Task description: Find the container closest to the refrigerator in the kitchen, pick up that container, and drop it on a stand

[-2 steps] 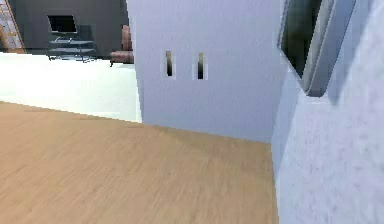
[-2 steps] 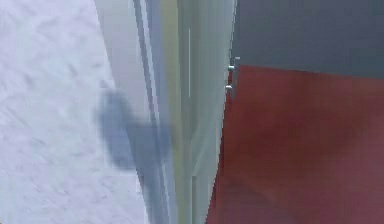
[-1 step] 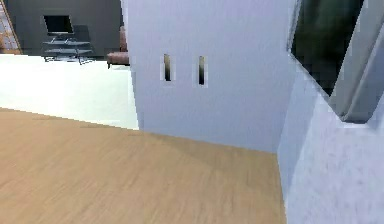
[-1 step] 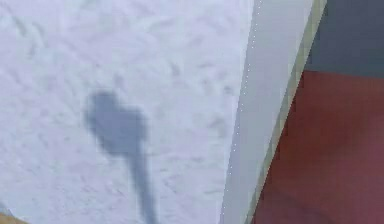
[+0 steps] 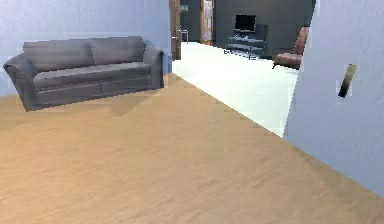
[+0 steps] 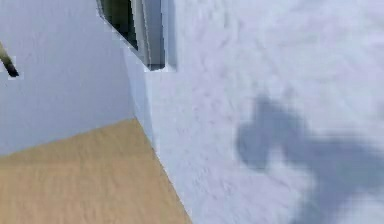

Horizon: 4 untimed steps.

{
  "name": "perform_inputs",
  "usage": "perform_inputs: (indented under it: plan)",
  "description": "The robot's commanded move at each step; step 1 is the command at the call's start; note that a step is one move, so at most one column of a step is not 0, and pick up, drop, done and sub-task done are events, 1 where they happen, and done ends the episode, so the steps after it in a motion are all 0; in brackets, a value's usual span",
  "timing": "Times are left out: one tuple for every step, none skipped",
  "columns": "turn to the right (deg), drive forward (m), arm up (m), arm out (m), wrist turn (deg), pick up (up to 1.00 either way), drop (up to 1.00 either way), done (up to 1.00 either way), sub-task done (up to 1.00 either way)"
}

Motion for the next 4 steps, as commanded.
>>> perform_inputs:
  plan:
    - [-27.0,0.00,0.00,0.00,0.0,0.00,0.00,0.00,0.00]
    - [0.0,0.20,0.00,0.00,0.0,0.00,0.00,0.00,0.00]
    - [-45.0,0.00,0.00,0.00,0.0,0.00,0.00,0.00,0.00]
    - [-39.0,0.00,0.00,0.00,0.0,0.00,0.00,0.00,0.00]
